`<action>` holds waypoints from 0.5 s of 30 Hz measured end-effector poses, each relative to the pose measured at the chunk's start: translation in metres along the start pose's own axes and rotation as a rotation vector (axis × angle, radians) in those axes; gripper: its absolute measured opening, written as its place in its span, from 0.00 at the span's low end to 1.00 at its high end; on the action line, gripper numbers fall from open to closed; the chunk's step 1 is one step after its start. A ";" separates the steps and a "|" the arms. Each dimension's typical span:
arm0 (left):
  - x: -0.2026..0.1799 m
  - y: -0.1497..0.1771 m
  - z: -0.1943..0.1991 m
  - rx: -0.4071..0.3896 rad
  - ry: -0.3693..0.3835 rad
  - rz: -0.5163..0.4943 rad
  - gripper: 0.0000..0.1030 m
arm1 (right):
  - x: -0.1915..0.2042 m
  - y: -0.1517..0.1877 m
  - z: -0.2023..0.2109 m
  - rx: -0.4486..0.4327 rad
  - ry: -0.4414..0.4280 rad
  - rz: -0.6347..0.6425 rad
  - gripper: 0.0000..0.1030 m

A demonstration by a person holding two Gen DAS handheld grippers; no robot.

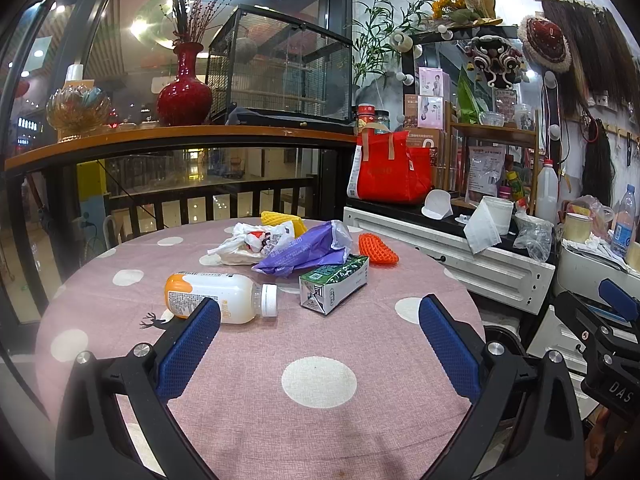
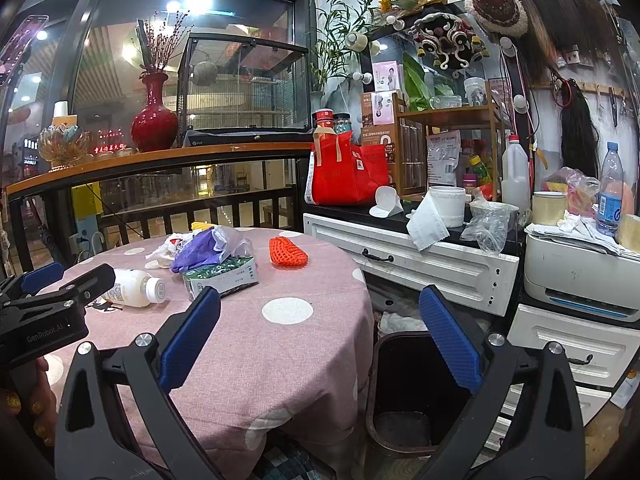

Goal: Collect trash

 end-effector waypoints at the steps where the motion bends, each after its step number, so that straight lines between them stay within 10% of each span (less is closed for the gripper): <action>1: 0.000 0.000 0.000 0.000 0.000 0.000 0.95 | 0.000 0.000 0.000 -0.001 -0.001 -0.001 0.95; 15: -0.003 0.008 -0.003 0.007 0.002 -0.004 0.95 | 0.000 0.000 -0.001 0.006 0.000 -0.001 0.95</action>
Point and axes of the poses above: each gripper's, at about its wrist camera, not at the fingertips, and z roughly against the way its jaws point, x to its left, y to its underside, the point moved 5 cm from there along -z, roughly the way its jaws point, and after that the axes turned 10 degrees about -z, right-handed, at the moved point
